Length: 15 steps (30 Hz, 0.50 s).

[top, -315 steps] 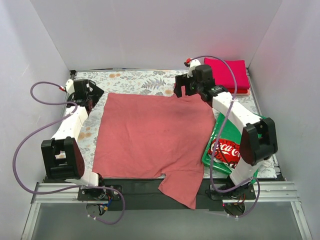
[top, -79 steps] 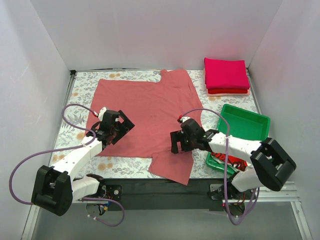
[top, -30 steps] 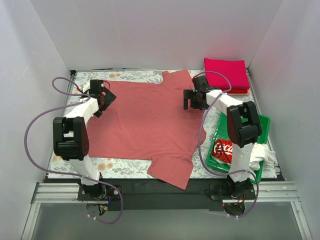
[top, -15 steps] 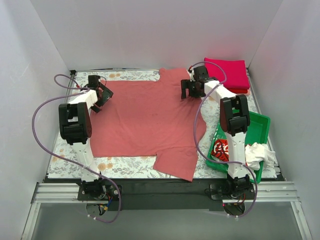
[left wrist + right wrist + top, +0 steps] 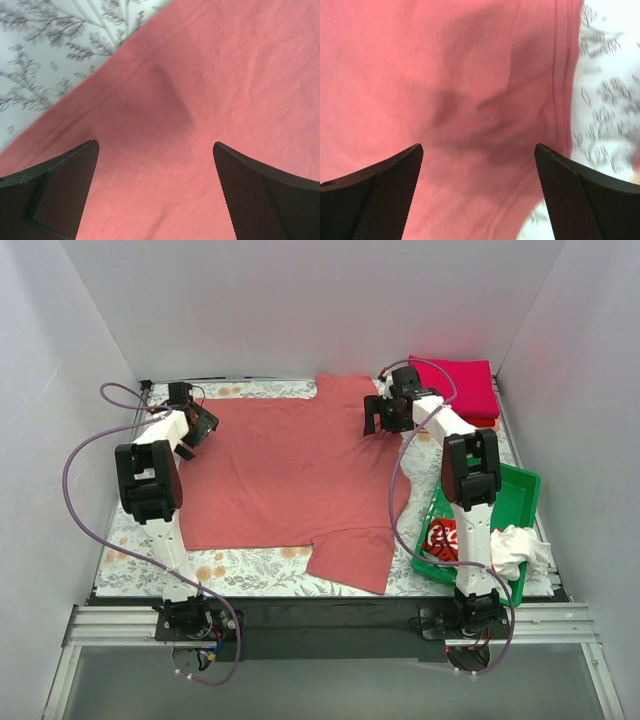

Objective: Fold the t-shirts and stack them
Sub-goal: Fold the tshirt

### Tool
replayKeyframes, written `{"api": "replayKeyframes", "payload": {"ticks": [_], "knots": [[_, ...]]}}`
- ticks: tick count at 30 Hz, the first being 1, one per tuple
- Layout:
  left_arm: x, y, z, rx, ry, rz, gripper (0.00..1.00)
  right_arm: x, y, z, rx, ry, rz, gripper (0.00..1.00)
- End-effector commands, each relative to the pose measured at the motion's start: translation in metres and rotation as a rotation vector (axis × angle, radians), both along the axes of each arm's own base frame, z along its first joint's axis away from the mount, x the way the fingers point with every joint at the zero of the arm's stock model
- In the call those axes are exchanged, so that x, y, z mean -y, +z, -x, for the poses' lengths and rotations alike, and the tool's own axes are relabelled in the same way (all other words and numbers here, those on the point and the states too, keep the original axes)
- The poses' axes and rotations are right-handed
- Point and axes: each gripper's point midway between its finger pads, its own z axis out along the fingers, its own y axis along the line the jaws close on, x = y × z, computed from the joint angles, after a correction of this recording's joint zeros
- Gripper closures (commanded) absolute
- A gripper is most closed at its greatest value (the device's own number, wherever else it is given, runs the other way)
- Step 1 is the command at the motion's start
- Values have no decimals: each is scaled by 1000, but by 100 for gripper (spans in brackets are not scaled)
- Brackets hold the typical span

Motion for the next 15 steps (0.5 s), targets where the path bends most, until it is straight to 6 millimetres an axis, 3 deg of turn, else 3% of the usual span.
{"api": "replayKeyframes", "payload": {"ticks": [1,2,3,4,5,6,7,8,9,10,11,12,13,15], "knots": [[-3,63,10,66,24,-1,2,4,94,11,133,24,-16,2],[0,79,23,88,27,6,2,3,102,21,142,33,-14,2],[1,84,31,93,29,15,2,7,136,31,206,26,-7,2],[8,87,41,93,15,41,2,4,125,51,180,32,24,2],[14,98,60,110,11,48,2,10,130,59,207,0,71,2],[20,96,73,106,15,55,2,4,157,76,276,2,80,2],[24,99,87,109,18,54,2,9,130,101,230,0,121,2],[28,100,99,113,29,53,2,7,134,108,265,-22,116,2],[34,94,128,107,34,57,2,8,150,126,309,-31,81,2],[44,91,140,108,40,79,2,7,149,139,312,-42,52,2],[51,83,155,96,44,99,2,7,122,158,280,-47,11,2],[58,75,180,96,55,124,2,11,141,171,341,-61,-42,2],[73,65,193,86,46,159,2,13,141,180,355,-75,-69,2],[75,49,225,79,66,171,2,20,141,203,409,-91,-135,2]]}}
